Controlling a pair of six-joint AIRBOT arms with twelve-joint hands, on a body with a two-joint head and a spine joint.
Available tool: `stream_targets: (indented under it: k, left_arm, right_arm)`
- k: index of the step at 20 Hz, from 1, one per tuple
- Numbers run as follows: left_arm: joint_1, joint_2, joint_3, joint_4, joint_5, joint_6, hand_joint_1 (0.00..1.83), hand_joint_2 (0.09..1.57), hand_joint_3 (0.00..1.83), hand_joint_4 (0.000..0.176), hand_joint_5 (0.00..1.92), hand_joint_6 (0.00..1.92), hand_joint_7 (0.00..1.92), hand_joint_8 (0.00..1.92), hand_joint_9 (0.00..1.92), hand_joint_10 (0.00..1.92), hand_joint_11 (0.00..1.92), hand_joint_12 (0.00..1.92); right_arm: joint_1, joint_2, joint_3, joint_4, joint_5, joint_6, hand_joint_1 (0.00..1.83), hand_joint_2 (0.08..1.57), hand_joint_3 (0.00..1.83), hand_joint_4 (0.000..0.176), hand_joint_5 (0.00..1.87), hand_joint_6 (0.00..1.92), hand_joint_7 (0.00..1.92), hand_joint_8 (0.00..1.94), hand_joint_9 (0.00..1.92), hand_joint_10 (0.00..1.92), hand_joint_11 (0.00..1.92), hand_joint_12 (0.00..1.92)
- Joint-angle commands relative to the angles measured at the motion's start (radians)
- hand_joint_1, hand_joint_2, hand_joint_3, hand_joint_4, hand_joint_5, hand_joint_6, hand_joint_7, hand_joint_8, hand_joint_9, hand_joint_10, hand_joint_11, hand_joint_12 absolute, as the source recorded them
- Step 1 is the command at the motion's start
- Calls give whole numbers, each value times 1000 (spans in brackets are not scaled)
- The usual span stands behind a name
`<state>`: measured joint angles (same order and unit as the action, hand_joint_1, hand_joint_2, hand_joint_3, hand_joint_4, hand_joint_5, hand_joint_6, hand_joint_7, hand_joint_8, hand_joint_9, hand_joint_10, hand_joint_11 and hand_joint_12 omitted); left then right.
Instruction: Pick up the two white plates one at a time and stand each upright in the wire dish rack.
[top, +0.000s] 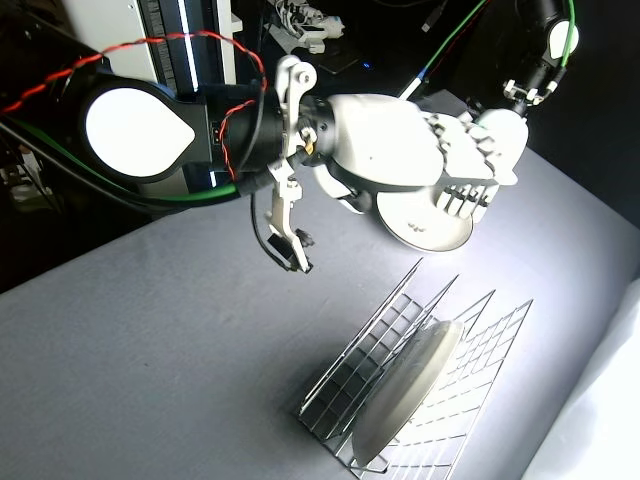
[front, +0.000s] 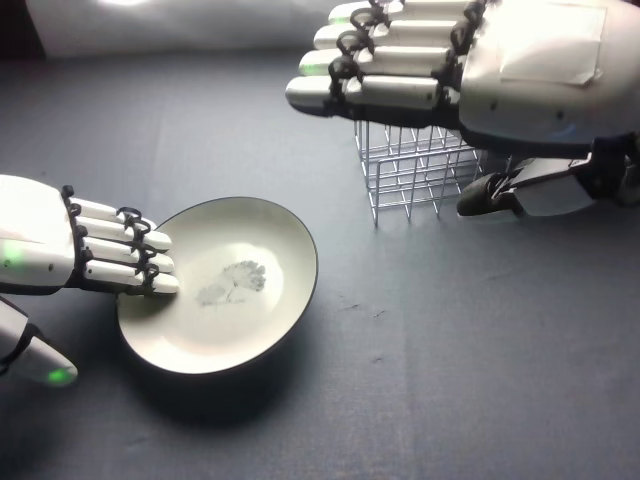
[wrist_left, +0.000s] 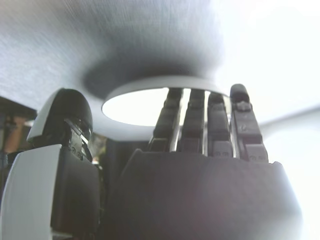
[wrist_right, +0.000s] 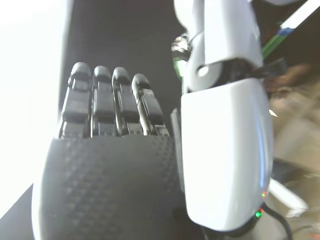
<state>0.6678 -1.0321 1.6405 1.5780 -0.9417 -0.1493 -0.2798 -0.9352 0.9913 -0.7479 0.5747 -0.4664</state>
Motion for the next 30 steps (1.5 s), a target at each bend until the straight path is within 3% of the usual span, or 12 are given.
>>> stream_targets:
  k: [1,9,13,18,30]
  left_arm:
    - [13,-13,0,12,-39,-9,0,1206,1,0,78,8,39,8,28,8,33,17]
    - [103,-33,3,0,-61,-47,0,1204,0,0,53,0,26,1,18,2,23,22]
    - [147,-46,12,-27,-67,-64,0,1212,3,0,75,9,42,7,33,8,34,30]
    - [173,-53,18,-30,-70,-85,0,1206,0,0,67,3,33,1,25,3,22,31]
    - [179,-69,42,-20,-69,-109,0,1202,0,0,73,6,35,6,20,5,20,36]
  right_arm:
    - [4,6,0,25,104,1,1371,951,35,0,0,0,0,0,0,0,1,0]
    - [-71,4,-16,8,81,-2,1359,1005,26,0,0,0,0,0,0,0,0,0]
    - [-99,-35,-17,8,34,-9,1358,1010,22,0,0,0,0,0,0,0,0,0]
    - [-109,-139,40,8,-1,-21,1317,988,5,0,0,0,0,0,0,0,15,7]
    - [-124,-432,271,8,-26,-32,1368,990,2,0,0,0,0,0,0,0,23,15]
